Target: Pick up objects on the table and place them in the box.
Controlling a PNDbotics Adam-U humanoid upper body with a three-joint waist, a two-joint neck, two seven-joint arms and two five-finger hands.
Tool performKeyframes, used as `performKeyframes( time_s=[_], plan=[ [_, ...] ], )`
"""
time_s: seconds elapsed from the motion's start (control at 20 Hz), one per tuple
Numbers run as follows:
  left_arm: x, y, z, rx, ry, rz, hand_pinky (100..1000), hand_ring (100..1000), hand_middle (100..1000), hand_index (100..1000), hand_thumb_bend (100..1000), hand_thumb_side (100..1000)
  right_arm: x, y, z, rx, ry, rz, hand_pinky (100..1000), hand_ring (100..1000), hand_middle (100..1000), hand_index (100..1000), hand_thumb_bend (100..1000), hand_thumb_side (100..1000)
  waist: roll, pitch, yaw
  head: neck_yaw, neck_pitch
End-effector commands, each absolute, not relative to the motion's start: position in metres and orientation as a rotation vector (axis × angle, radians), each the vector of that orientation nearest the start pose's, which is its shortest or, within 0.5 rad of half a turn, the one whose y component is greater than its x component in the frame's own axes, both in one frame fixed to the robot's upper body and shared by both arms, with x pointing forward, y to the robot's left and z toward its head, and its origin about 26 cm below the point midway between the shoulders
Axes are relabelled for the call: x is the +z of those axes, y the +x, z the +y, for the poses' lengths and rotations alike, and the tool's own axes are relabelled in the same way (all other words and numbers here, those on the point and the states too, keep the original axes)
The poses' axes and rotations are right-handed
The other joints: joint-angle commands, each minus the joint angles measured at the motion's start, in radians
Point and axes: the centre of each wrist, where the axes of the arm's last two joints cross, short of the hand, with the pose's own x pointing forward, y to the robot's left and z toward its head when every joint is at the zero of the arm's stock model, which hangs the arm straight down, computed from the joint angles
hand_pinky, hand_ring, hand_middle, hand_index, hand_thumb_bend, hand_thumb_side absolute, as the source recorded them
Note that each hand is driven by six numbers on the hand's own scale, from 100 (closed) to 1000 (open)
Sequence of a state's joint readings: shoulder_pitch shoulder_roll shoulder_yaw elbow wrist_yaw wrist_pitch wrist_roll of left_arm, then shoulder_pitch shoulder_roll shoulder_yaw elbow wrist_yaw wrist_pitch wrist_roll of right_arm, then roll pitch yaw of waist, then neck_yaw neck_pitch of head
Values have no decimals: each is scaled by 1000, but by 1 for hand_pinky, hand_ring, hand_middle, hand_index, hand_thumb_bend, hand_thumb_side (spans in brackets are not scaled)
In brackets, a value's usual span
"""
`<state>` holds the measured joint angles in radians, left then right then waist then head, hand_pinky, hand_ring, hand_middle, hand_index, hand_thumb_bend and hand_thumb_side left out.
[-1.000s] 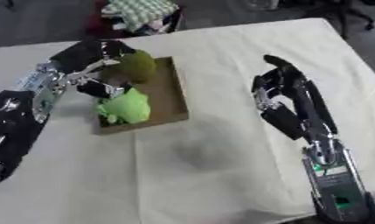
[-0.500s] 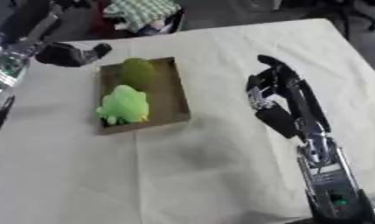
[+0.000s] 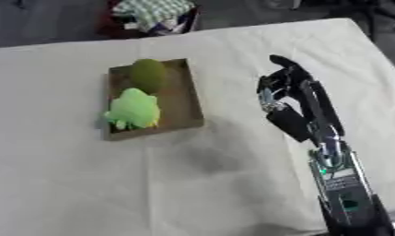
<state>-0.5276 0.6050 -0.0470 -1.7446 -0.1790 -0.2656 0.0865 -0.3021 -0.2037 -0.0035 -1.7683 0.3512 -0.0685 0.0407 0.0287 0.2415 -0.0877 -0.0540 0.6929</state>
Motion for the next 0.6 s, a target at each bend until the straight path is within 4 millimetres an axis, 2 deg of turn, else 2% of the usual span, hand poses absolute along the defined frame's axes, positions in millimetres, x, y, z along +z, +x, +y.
performKeyframes(
  time_s=[0.05, 0.3, 0.6],
  plan=[
    [250, 333, 305, -631, 546, -2502, 637, 610, 655, 839, 182, 661, 148, 331, -256, 523, -455, -2109, 513, 575, 575, 901, 100, 572, 1, -12, 3, 0, -7],
    [212, 317, 311, -449, 510, -2434, 623, 596, 639, 837, 130, 722, 149, 330, -257, 507, -462, -2118, 511, 575, 574, 899, 100, 570, 1, -11, 11, 2, 2],
    [169, 305, 315, -319, 506, -2316, 610, 583, 626, 834, 104, 770, 150, 329, -258, 487, -463, -2125, 510, 574, 575, 897, 100, 574, 5, -13, 18, 18, 24]
  ],
)
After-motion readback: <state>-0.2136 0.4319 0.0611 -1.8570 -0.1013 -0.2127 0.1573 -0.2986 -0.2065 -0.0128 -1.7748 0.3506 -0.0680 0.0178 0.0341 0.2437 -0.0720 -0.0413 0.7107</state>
